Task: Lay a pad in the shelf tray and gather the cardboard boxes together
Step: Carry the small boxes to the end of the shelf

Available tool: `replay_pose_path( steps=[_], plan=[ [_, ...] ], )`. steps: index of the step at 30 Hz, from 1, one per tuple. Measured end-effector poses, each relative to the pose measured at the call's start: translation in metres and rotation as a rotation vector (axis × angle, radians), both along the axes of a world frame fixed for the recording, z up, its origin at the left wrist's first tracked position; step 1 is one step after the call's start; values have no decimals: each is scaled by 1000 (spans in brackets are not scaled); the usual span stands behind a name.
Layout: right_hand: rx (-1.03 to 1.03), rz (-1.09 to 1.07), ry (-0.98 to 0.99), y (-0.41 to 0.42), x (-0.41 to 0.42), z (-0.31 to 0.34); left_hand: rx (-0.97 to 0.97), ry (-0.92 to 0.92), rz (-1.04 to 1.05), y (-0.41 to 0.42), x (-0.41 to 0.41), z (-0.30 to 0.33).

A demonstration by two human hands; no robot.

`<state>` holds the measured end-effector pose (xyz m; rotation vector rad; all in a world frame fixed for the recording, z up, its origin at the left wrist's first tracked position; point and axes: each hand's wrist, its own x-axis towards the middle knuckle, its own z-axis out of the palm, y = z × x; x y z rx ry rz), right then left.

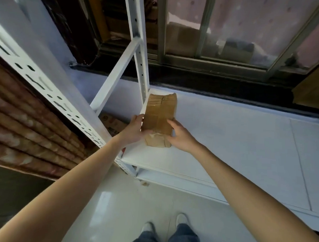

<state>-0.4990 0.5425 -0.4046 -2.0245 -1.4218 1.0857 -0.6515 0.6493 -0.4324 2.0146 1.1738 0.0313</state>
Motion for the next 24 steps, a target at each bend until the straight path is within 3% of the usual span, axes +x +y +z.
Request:
replay_pose_path(
  steps=[7,16,24],
  plan=[
    [-15,24,-50,-2,-2,8,39,89,-140,1,-1,14],
    [49,-88,-145,-21,5,49,148,44,-190,2,0,54],
    [164,-264,-227,-94,44,92,234,-70,-280,-44,52,104]
  ],
)
